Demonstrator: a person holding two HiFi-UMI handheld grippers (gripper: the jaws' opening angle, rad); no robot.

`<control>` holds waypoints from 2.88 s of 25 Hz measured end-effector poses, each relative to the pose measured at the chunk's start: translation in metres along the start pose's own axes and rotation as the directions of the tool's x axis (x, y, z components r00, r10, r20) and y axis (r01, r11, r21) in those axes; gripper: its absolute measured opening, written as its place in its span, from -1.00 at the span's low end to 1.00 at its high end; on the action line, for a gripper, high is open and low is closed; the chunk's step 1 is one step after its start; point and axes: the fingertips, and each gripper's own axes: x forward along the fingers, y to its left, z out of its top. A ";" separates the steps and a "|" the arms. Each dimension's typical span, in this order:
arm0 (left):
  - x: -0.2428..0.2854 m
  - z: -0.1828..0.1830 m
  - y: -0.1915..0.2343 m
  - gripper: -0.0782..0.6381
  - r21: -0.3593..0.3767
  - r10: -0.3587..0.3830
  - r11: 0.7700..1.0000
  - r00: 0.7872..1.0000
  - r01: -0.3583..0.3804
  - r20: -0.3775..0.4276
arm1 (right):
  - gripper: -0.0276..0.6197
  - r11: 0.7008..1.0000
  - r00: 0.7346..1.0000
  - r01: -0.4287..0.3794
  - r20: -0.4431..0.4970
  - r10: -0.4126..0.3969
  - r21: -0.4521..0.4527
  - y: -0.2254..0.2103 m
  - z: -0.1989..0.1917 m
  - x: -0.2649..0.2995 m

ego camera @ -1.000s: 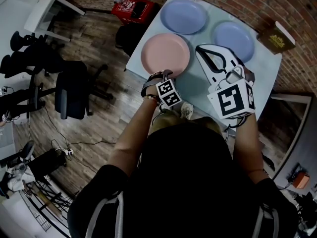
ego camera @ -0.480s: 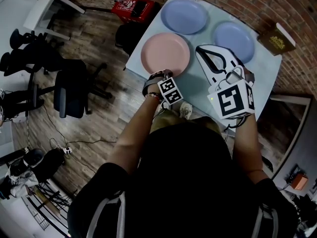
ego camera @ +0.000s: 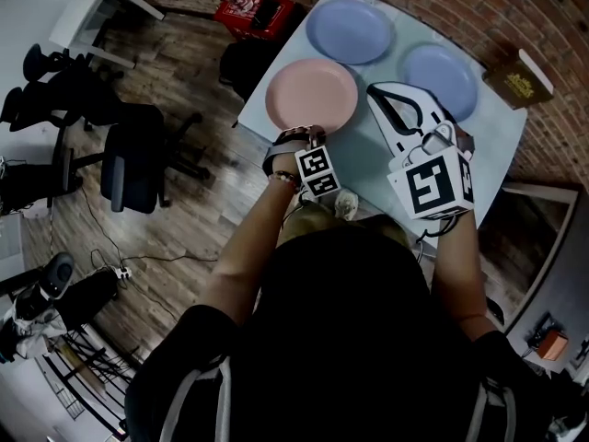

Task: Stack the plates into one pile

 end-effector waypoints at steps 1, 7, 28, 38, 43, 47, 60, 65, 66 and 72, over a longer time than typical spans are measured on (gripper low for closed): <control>-0.003 -0.001 0.002 -0.70 0.000 0.006 1.000 1.000 -0.006 0.002 | -0.81 1.000 1.000 -0.002 0.004 0.002 -0.003 0.001 0.002 0.000; -0.021 -0.004 0.006 -0.70 -0.032 0.011 0.999 1.000 -0.010 0.018 | -0.81 1.000 1.000 -0.012 0.021 0.012 -0.014 0.008 0.012 0.002; -0.150 0.020 0.071 -0.70 0.009 0.221 0.975 0.969 -0.224 0.112 | -0.81 0.999 0.999 -0.025 0.041 0.026 -0.034 0.017 0.022 -0.010; -0.207 0.040 0.114 -0.70 0.036 0.309 0.947 0.937 -0.319 0.163 | -0.81 0.998 0.998 -0.026 0.050 0.029 -0.054 0.016 0.031 -0.012; -0.218 0.051 0.117 -0.70 0.050 0.317 0.942 0.929 -0.331 0.191 | -0.81 0.998 0.998 -0.023 0.051 0.026 -0.059 0.013 0.029 -0.012; -0.221 0.055 0.117 -0.70 0.064 0.309 0.943 0.930 -0.327 0.201 | -0.81 0.998 0.999 -0.020 0.045 0.022 -0.052 0.012 0.028 -0.015; -0.221 0.084 0.119 -0.69 0.116 0.283 0.940 0.924 -0.320 0.257 | -0.81 0.999 0.999 0.031 0.013 -0.031 -0.022 -0.001 0.014 -0.032; -0.217 0.099 0.115 -0.69 0.148 0.255 0.941 0.923 -0.306 0.287 | -0.81 0.998 0.998 0.069 -0.008 -0.069 -0.003 -0.007 0.004 -0.041; -0.217 0.102 0.115 -0.69 0.155 0.249 0.940 0.922 -0.303 0.295 | -0.81 0.997 0.997 0.075 -0.014 -0.075 0.004 -0.008 0.002 -0.043; -0.209 0.120 0.118 -0.68 0.193 0.211 0.938 0.916 -0.287 0.340 | -0.81 0.993 0.992 0.112 -0.066 -0.108 0.049 -0.013 -0.015 -0.048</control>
